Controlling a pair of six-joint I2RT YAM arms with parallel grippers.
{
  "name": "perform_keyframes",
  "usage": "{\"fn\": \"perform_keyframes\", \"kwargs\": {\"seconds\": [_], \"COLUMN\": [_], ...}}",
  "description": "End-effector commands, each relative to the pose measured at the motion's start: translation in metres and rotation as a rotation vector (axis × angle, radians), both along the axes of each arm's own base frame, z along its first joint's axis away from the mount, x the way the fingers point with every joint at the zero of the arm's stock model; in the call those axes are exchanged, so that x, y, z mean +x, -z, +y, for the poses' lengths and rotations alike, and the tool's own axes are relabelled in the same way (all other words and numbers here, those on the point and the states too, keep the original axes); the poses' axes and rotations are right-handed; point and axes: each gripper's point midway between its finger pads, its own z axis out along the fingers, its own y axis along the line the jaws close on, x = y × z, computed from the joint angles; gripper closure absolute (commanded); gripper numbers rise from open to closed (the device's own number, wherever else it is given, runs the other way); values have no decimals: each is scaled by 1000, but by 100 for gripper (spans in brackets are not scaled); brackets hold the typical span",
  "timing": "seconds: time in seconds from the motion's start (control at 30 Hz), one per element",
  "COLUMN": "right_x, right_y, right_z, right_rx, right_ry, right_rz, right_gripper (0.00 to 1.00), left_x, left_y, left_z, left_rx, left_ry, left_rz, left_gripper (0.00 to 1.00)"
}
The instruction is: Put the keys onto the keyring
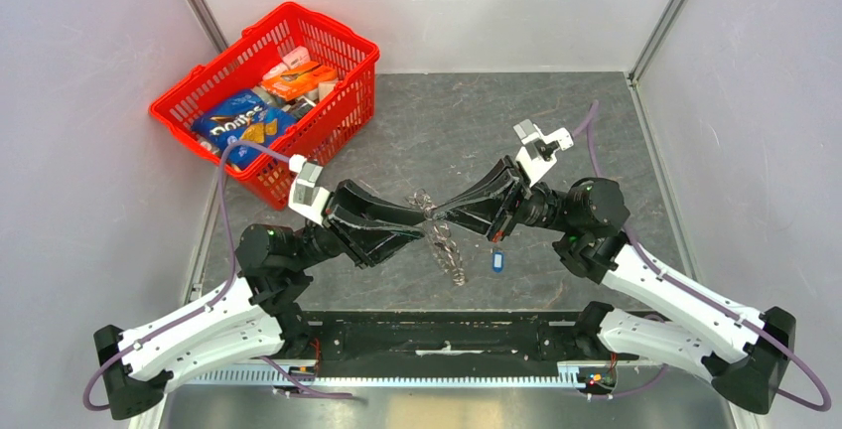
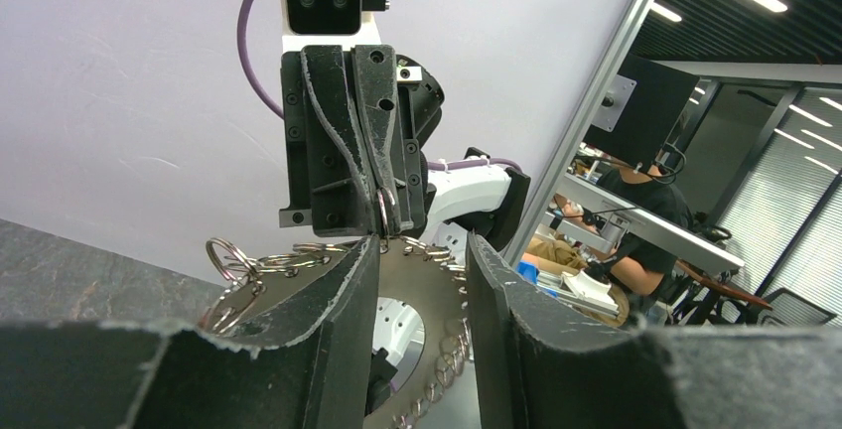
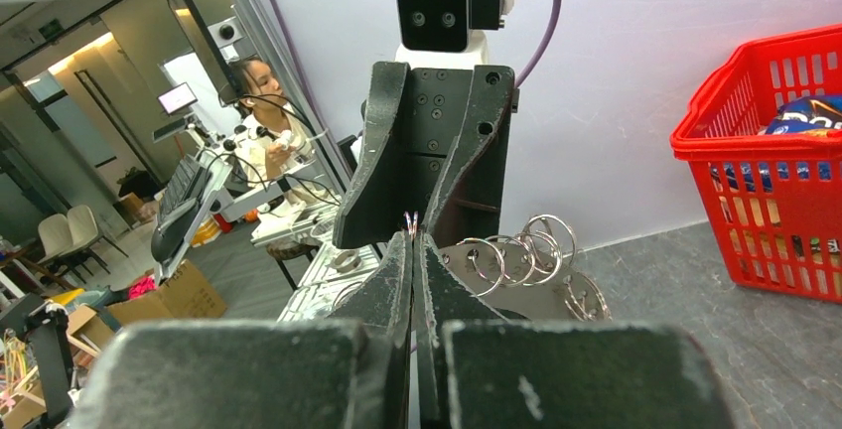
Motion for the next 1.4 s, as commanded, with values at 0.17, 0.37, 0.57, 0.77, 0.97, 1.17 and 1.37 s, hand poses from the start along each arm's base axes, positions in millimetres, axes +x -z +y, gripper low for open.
{"fn": "perform_keyframes", "kwargs": {"seconds": [0.17,0.37,0.57,0.77,0.97,1.17,1.37], "right_x": [-4,-5,-7,-10,-15,-23,-28], "right_y": [-15,-16,-17,-20,-23,-26,-27], "right_z": [-3,-3,-3,-5,-6,-8,-11], "right_rx": [64,67,73,82,91,108,113], "right_ry": [-3,-4,-9,-14,-34,-74,-91], "right_rz": [-26,-25,-29,-33,-38,-41,-46], "right_gripper": [100,100,100,100,100,100,100], "left_x": [-9,-9,-8,-7,-4,-4,-6], "left_y": [-31,-31,-29,-29,-27,-27,-29], "left_z": [9,7,5,3,1,0,3], "left_rx": [-68,-64,-60,-55,-50,-50,-65], "left_ry": [1,7,8,11,4,1,0], "left_rz": [-90,-91,-86,-86,-80,-84,-101], "left_gripper": [59,65,69,74,88,98,98]}}
